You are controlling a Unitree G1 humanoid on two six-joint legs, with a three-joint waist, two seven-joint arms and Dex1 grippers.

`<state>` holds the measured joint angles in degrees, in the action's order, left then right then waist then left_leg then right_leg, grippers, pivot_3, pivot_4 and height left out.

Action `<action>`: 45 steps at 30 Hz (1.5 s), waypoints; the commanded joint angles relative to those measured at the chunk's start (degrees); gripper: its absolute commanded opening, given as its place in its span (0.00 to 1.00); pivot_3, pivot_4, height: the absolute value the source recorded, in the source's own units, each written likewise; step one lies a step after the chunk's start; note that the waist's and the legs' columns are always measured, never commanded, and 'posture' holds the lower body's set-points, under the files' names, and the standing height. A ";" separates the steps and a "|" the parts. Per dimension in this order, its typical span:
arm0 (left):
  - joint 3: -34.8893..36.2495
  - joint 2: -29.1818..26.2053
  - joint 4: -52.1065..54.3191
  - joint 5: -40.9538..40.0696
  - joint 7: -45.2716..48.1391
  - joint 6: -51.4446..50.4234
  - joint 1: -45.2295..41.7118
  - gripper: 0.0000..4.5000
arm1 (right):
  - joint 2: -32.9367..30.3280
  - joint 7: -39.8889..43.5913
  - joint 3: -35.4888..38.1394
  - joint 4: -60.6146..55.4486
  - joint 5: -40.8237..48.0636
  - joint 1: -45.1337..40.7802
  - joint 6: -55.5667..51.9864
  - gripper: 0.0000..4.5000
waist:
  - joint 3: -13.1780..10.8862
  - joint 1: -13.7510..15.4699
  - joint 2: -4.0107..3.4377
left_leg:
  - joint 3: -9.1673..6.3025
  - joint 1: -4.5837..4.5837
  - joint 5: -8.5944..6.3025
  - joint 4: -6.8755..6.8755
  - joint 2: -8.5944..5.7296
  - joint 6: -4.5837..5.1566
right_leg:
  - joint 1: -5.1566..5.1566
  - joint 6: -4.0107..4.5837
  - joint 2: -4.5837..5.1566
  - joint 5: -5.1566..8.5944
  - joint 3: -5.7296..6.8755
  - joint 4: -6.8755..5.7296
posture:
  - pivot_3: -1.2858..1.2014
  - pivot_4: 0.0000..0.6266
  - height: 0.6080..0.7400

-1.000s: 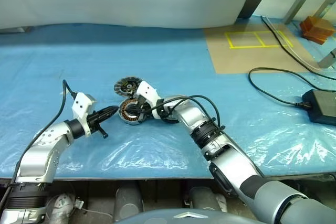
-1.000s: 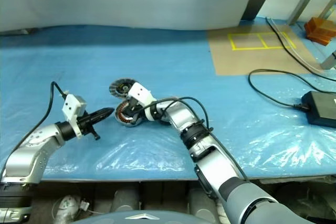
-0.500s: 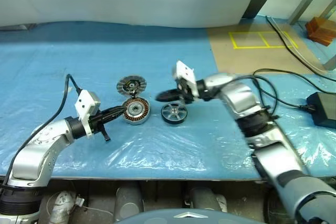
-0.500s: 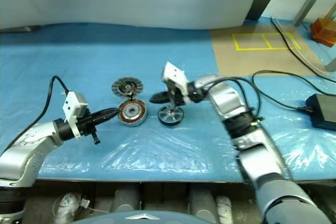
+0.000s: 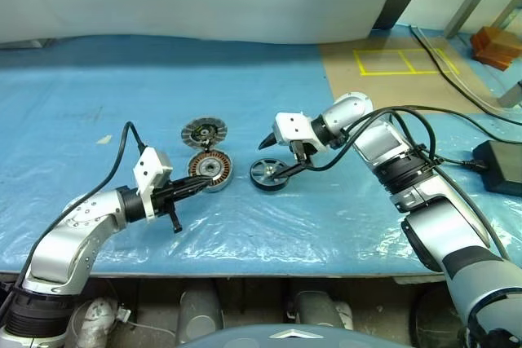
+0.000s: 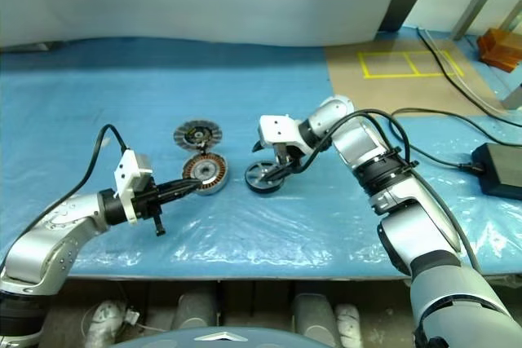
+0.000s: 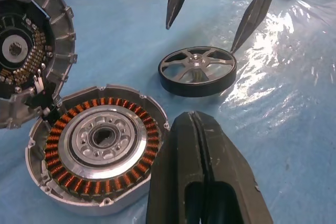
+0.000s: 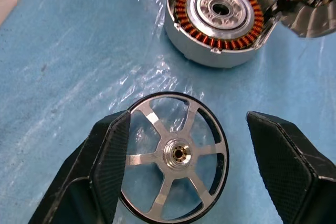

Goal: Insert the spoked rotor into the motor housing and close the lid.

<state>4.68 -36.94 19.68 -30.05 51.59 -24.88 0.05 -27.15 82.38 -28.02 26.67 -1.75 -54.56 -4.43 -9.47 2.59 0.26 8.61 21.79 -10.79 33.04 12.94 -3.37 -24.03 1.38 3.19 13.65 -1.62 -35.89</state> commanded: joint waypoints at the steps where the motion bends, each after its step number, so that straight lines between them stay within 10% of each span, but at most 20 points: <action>1: 0.60 -0.11 3.13 0.05 -1.02 0.39 0.75 0.00 | 0.36 0.98 0.02 2.25 -1.45 -2.30 2.69 0.78 | 0.00 0.02 0.00 | 0.00 0.02 0.02 0.00 0.00 0.04 | -0.01 0.00 0.00 0.00 0.01 0.00 | 0.52 0.24 1.00; 22: -0.45 0.46 4.73 0.16 -1.70 1.45 2.03 0.00 | 3.20 1.91 0.55 10.31 -4.53 -1.88 1.15 0.78 | 0.00 -0.05 0.00 | -0.01 0.02 0.02 0.09 0.06 0.05 | -0.04 0.02 -0.02 0.00 0.03 -0.13 | 0.52 0.24 1.00; 30: -1.18 1.34 3.78 0.97 -2.13 1.90 1.21 0.00 | 2.84 2.68 0.26 8.00 -4.67 0.03 0.94 0.28 | 0.01 -0.06 0.02 | -0.01 -0.01 0.02 0.14 0.06 0.05 | -0.04 0.02 -0.02 0.01 0.01 -0.19 | 0.52 0.24 1.00; 45: 4.16 -0.48 5.47 -1.18 -0.98 2.34 4.57 0.00 | 4.71 5.38 3.97 0.50 0.74 -4.10 -4.91 0.26 | 0.01 -0.19 0.02 | 0.02 -0.05 -0.01 0.29 0.07 0.03 | -0.22 0.10 -0.02 0.06 -0.06 -0.69 | 0.52 0.24 1.00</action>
<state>5.54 -36.45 23.51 -30.15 50.72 -23.61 4.57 -23.46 86.40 -26.91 31.07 -4.11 -55.73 -7.48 -9.46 2.40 0.28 8.63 21.76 -10.80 33.33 13.00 -3.34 -24.28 1.48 3.17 13.71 -1.68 -36.59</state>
